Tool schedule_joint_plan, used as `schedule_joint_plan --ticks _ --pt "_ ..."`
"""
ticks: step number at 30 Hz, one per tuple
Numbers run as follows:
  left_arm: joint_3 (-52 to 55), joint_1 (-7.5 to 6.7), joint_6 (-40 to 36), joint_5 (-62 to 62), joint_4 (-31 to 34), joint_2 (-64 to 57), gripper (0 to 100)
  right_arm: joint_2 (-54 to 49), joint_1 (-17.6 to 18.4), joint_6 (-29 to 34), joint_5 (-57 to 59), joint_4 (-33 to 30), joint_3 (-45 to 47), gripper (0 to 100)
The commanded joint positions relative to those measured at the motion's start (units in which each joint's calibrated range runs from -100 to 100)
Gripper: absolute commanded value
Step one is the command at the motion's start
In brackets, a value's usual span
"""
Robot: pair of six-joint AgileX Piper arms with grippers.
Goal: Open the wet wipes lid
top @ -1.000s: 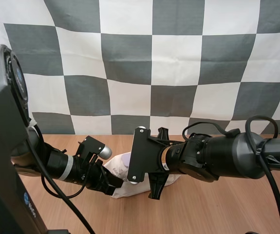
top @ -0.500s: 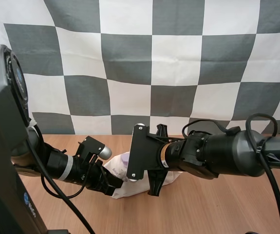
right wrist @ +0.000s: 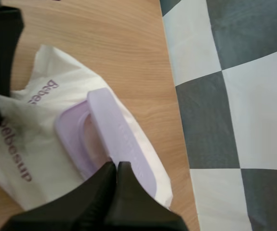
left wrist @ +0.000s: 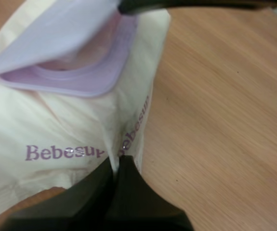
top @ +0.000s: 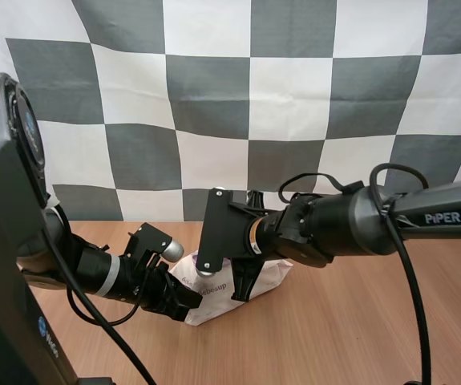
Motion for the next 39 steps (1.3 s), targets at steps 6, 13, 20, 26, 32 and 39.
schedule_joint_plan --ticks 6,13,20,26,32,39 --pt "0.06 -0.05 0.98 0.06 1.11 0.09 0 6.33 -2.92 0.01 0.32 -0.01 -7.64 0" --pt "0.06 -0.05 0.98 0.06 1.24 0.09 0 13.07 -3.74 0.01 -0.74 -0.11 -11.74 0" --pt "0.06 -0.05 0.98 0.06 1.84 0.09 0 18.99 -3.74 0.01 -0.94 -0.11 -15.21 0" --pt "0.06 -0.05 0.98 0.06 1.84 0.09 0 20.13 -3.74 0.01 -1.11 -0.50 -15.69 0" --pt "0.06 -0.05 0.98 0.06 1.96 -0.27 5 19.71 -3.74 0.01 1.62 -0.30 -15.69 0" --pt "-0.57 0.02 -4.45 0.06 1.92 -8.65 79 14.19 -3.74 5.02 9.98 1.70 -15.69 74"
